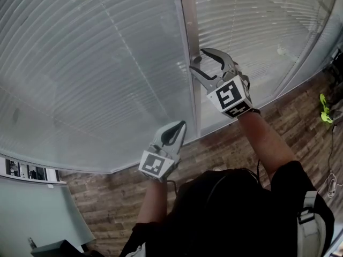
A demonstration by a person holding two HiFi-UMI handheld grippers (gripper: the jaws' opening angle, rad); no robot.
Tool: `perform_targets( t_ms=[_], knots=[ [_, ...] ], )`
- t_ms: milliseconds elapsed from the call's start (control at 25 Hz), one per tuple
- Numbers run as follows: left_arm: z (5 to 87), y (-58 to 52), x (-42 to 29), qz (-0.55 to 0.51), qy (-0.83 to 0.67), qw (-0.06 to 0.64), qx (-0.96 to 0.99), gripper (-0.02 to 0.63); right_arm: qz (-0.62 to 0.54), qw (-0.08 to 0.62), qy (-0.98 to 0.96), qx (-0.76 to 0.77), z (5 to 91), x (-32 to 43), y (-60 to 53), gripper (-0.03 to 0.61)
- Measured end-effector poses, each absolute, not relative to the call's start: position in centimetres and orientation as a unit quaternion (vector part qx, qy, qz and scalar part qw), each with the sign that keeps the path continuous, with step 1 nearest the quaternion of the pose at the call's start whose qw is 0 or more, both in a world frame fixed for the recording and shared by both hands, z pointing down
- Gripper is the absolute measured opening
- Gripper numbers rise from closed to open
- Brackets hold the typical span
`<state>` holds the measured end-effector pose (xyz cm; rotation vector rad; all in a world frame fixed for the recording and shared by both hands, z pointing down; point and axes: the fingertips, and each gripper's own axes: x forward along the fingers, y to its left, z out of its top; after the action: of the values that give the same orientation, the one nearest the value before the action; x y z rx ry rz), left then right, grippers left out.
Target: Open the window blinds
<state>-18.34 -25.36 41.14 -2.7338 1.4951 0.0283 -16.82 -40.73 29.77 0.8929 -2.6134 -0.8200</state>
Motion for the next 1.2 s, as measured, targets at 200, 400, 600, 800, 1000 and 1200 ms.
perform_targets(
  t_ms=[200, 400, 600, 800, 1000, 1200],
  knots=[
    [41.1, -25.3, -18.6, 0.012, 0.485, 0.022, -0.874, 0.005, -0.444, 0.226, -0.818, 0.289, 30.5, -17.5, -40.3, 0.235],
    [40.7, -25.0, -18.5, 0.004, 0.486, 0.005, -0.874, 0.004, -0.529, 0.285, -0.754, 0.265, 31.5, -17.6, -41.0, 0.229],
    [40.9, -25.2, -18.6, 0.005, 0.489, 0.009, -0.872, 0.005, -0.55, 0.3, -0.737, 0.254, 32.0, -17.7, -41.2, 0.229],
    [41.2, -25.3, -18.8, 0.011, 0.489, 0.03, -0.872, 0.005, -0.559, 0.304, -0.728, 0.256, 32.2, -17.6, -41.5, 0.205],
    [40.9, -25.1, -18.6, 0.003, 0.487, 0.019, -0.873, 0.005, -0.575, 0.316, -0.711, 0.254, 32.5, -17.7, -41.6, 0.132],
    [40.8, -25.1, -18.6, 0.006, 0.489, 0.016, -0.872, 0.004, -0.573, 0.317, -0.711, 0.256, 32.7, -17.7, -41.7, 0.13]
  ],
)
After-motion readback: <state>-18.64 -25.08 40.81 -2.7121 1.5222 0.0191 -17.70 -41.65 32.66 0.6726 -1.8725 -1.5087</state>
